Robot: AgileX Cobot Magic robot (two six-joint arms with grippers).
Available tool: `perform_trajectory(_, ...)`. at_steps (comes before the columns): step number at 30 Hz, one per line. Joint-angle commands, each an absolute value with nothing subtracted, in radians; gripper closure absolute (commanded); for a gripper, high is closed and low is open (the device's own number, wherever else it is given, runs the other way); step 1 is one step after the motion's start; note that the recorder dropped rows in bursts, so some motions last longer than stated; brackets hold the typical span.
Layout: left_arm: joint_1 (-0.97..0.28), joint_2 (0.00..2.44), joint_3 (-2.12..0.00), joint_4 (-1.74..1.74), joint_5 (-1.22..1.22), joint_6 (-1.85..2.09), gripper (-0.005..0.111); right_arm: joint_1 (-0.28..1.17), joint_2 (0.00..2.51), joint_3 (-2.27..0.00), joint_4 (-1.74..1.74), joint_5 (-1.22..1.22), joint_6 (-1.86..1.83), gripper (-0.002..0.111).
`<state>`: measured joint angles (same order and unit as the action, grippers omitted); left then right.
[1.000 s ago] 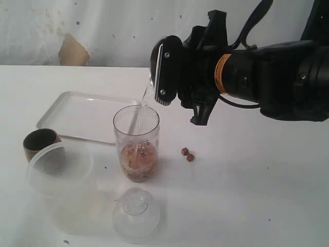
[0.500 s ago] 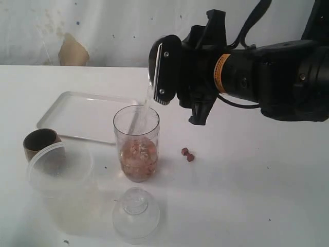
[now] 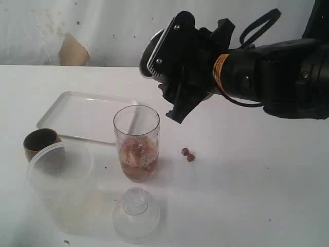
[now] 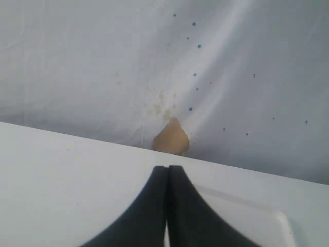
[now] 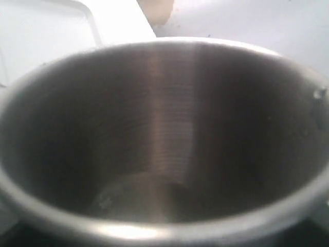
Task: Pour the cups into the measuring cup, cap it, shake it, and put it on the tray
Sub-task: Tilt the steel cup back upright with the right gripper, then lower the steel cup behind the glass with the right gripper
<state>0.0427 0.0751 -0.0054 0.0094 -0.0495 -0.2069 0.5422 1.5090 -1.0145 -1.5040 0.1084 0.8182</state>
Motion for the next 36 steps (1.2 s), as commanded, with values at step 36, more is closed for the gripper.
perform_trajectory(36, 0.045, 0.069, 0.000, 0.012, -0.059, -0.205, 0.107, 0.151, 2.441, -1.774, -1.046, -1.112, 0.874, 0.108)
